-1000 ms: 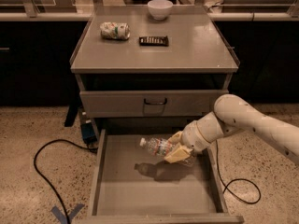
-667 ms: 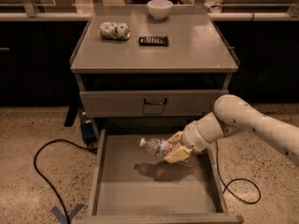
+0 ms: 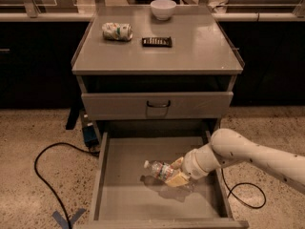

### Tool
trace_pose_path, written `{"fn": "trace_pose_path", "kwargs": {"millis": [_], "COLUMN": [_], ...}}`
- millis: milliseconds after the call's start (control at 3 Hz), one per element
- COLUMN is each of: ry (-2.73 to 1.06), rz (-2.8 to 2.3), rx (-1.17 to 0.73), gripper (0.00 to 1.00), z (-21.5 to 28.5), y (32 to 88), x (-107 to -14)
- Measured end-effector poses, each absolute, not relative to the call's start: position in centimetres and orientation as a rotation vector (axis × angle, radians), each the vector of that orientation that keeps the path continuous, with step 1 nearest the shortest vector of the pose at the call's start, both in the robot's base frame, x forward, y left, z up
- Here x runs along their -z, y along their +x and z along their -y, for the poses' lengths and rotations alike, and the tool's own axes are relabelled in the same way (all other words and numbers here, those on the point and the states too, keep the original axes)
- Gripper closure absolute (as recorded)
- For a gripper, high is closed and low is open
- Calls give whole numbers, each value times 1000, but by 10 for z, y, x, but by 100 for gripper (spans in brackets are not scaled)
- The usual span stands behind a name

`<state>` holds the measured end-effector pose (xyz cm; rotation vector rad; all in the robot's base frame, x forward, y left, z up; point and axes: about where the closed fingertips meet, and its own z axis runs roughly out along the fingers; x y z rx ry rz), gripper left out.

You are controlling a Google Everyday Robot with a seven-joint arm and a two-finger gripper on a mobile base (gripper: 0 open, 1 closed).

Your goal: Place water bottle into middle drawer

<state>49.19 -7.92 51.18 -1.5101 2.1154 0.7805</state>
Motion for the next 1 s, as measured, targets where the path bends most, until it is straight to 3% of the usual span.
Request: {"fn": "trace_pose_path", "kwargs": {"millis": [333,1000], "ry": [-1444,-1444], "rz": [-2224,-2302], "rx": [-714,-757], "gripper": [100,100], "z": [79,65], "y": [485,473], "x": [-462,-397]}}
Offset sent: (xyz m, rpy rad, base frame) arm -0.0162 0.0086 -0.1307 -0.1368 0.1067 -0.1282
